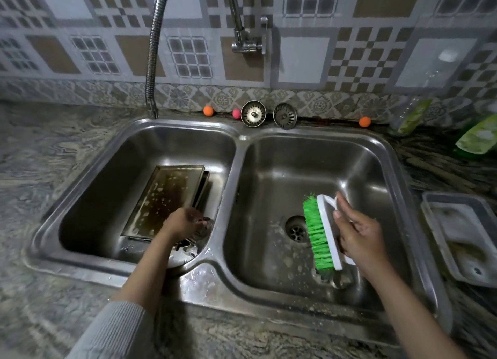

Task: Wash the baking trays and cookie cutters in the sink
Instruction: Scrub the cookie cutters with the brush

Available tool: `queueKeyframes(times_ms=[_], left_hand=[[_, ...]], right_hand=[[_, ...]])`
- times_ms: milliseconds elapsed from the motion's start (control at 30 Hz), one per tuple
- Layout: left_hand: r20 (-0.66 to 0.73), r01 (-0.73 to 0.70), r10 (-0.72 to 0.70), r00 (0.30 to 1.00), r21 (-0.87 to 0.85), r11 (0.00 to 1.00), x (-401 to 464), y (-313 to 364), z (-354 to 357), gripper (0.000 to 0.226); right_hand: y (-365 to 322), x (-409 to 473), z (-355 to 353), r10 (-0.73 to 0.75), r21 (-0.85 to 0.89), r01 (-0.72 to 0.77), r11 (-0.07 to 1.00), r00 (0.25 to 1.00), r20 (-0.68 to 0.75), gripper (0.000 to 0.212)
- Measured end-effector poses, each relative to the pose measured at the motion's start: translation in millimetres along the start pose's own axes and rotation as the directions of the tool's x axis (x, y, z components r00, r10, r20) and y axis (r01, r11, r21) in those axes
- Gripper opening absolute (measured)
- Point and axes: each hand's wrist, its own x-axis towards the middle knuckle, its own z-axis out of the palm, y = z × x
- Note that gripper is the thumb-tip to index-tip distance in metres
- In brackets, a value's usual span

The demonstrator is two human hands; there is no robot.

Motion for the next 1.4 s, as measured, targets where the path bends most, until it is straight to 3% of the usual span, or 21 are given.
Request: queueKeyframes(times_ms=[67, 133, 233, 300, 367, 467, 533, 600, 700, 767, 867, 1033, 1200, 1333, 1400], left_hand=[[-0.003, 0.024, -0.024, 1.0, -0.003, 1.0, -1, 4, 0, 0.041], [-0.118, -0.022, 0.022, 0.993, 0.0, 1.0, -5, 19, -1, 0.045], [-0.354, -0.226, 0.192, 0.915, -0.056, 0.973, -23, 66, -1, 0.038], [-0.391, -0.364, 0.309, 0.867, -0.073, 0.928, -38, 104, 12, 0.032], [-0.306, -0.47, 0.432, 0.848, -0.056, 0.881, -47, 137, 41, 0.029], [0.026, -0.55, 0.55, 0.835, 0.029, 0.835, -65, 184, 102, 0.05], [0.289, -0.587, 0.538, 0.792, 0.115, 0.801, -76, 205, 146, 0.066], [0.469, -0.658, 0.507, 0.723, 0.243, 0.712, -83, 215, 185, 0.067], [0.647, -0.75, 0.427, 0.632, 0.373, 0.546, -91, 224, 215, 0.06], [0.681, -0.778, 0.417, 0.602, 0.383, 0.498, -89, 228, 223, 0.06], [0.633, -0.767, 0.464, 0.62, 0.364, 0.528, -83, 232, 233, 0.069], [0.664, -0.786, 0.455, 0.594, 0.356, 0.506, -74, 230, 245, 0.062], [0.633, -0.749, 0.474, 0.612, 0.272, 0.605, -71, 228, 239, 0.038], [0.379, -0.708, 0.637, 0.671, 0.075, 0.702, -68, 229, 212, 0.058], [0.235, -0.702, 0.686, 0.689, -0.018, 0.712, -71, 229, 197, 0.057]], right_hand=[[2, 0, -3, 0.001, 0.001, -0.001, 1.0, 1.0, -0.002, 0.038], [4, 2, -8, 0.012, -0.005, -0.012, 1.0, 1.0, -0.019, 0.037], [3, 6, -19, 0.019, -0.004, -0.019, 1.0, 0.996, -0.089, 0.039], [1, 9, -29, 0.025, -0.005, -0.026, 1.0, 0.986, -0.165, 0.038], [-1, 11, -40, 0.022, -0.013, -0.026, 1.0, 0.973, -0.228, 0.039], [-10, 6, -59, -0.002, -0.04, -0.01, 0.999, 0.958, -0.288, 0.041], [-15, -1, -71, -0.019, -0.073, -0.004, 0.997, 0.951, -0.308, 0.041], [-17, -9, -82, -0.038, -0.111, 0.003, 0.994, 0.947, -0.319, 0.041], [-18, -22, -93, -0.057, -0.136, 0.015, 0.991, 0.95, -0.306, 0.041], [-17, -29, -98, -0.069, -0.14, 0.025, 0.99, 0.946, -0.317, 0.041], [-15, -38, -105, -0.085, -0.137, 0.042, 0.99, 0.939, -0.333, 0.042], [-16, -43, -115, -0.07, -0.127, 0.027, 0.992, 0.935, -0.348, 0.042], [-25, -43, -126, -0.068, -0.096, 0.034, 0.995, 0.921, -0.384, 0.041], [-34, -37, -142, -0.076, -0.081, 0.043, 0.996, 0.881, -0.466, 0.041], [-40, -32, -151, -0.1, -0.108, 0.053, 0.993, 0.865, -0.491, 0.041]])
